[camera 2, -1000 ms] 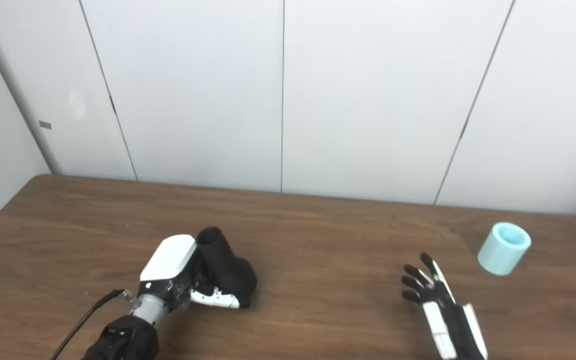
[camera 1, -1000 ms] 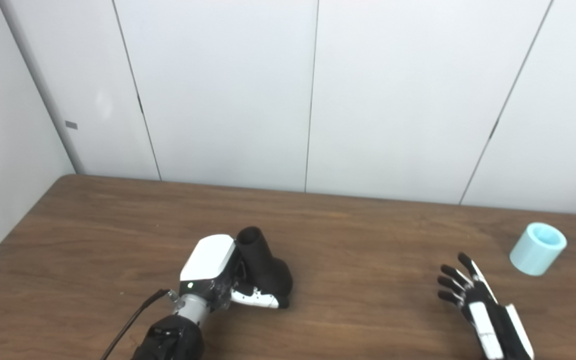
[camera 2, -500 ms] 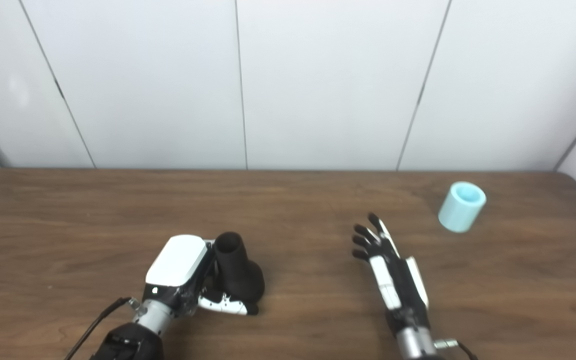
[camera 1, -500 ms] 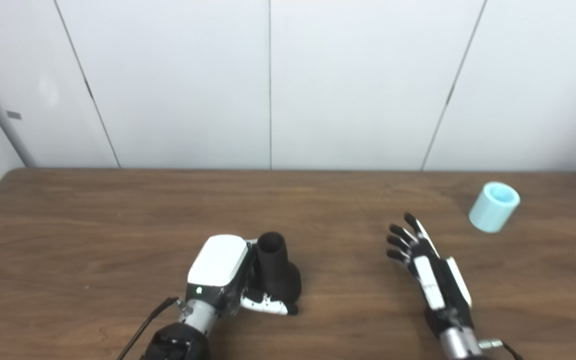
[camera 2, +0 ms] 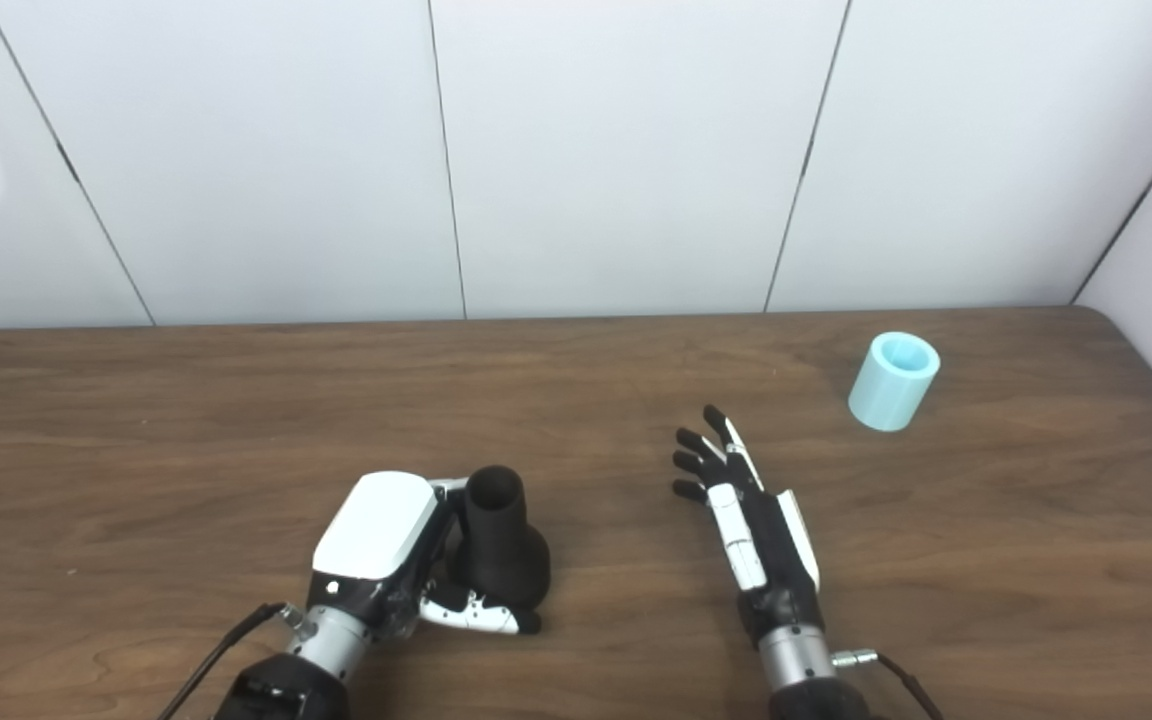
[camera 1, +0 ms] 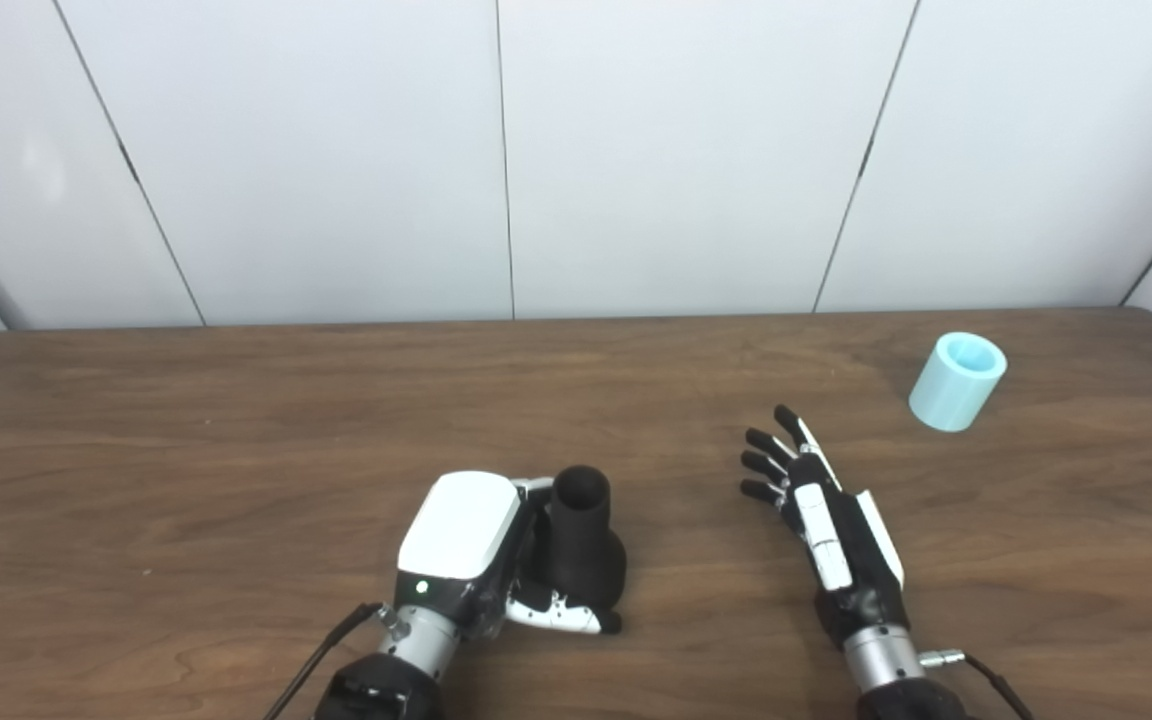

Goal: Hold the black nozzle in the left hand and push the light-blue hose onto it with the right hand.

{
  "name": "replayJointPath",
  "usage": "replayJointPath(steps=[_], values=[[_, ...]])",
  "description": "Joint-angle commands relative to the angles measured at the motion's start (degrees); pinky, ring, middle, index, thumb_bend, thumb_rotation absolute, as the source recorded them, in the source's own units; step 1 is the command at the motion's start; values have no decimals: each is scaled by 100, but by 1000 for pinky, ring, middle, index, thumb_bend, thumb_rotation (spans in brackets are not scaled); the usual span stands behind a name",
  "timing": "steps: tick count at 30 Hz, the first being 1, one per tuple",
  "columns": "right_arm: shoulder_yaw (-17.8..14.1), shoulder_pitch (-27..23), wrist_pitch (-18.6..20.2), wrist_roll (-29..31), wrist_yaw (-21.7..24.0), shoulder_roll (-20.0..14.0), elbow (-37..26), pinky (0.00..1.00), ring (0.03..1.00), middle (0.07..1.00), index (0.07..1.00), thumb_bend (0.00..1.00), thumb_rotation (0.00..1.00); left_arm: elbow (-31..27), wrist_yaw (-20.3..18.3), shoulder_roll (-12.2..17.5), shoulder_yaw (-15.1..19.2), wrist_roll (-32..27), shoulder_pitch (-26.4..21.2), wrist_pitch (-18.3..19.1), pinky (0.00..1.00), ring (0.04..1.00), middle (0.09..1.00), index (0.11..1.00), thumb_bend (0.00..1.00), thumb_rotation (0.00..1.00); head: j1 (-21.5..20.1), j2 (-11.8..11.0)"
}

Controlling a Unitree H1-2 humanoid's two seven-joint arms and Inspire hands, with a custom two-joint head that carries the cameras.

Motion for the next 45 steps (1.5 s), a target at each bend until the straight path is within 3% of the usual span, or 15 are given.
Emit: replayJointPath(steps=[1, 5, 10, 15, 19, 27, 32, 34, 37, 45], values=[[46, 81, 11, 40, 24, 15, -95, 744, 841, 876, 956, 480, 971, 253, -627, -86, -439, -156, 422, -302, 498, 503, 526, 451, 498, 0, 2, 27], [-27, -1, 120, 21, -47, -45, -321, 751, 840, 870, 948, 452, 942, 239, -575, -58, -462, -146, 433, -337, 473, 487, 523, 458, 499, 0, -42, 57], [-235, -282, 506, 27, -32, -326, -712, 734, 833, 856, 926, 499, 866, 255, -561, -37, -406, -172, 456, -347, 490, 493, 525, 455, 498, 0, -225, 64], [-445, -670, 1120, -383, -72, -811, -1141, 731, 816, 840, 899, 539, 865, 306, -462, -25, -361, -177, 490, -460, 473, 487, 513, 466, 500, 0, -364, 77], [-561, -1103, 1434, -683, -42, -1354, -1187, 718, 802, 837, 880, 558, 711, 302, -526, -13, -350, -173, 498, -453, 458, 473, 493, 478, 502, 0, -510, 82], [-150, -1918, 2342, -2374, 254, -2644, -923, 713, 815, 854, 860, 674, 492, 286, -583, 6, -305, -245, 480, -460, 495, 500, 528, 447, 497, 0, -759, 39], [268, -2319, 1992, -3269, 255, -3449, -97, 770, 860, 852, 849, 721, 368, 288, -602, -15, -320, -222, 490, -470, 482, 498, 521, 461, 499, 0, -783, 24], [434, -2502, 1950, -3546, 300, -3715, 272, 806, 886, 859, 847, 748, 356, 284, -613, -26, -317, -216, 502, -456, 488, 500, 521, 460, 498, 0, -782, 18], [671, -2808, 1843, -3832, 435, -4061, 846, 943, 970, 905, 859, 797, 350, 293, -643, -30, -313, -198, 500, -423, 496, 502, 521, 457, 498, 0, -775, 13], [1188, -3519, 1917, -4204, 1013, -4453, 1849, 999, 1000, 941, 885, 977, 428, 339, -608, -58, -292, -174, 498, -404, 477, 486, 522, 465, 499, 0, -763, 10]])
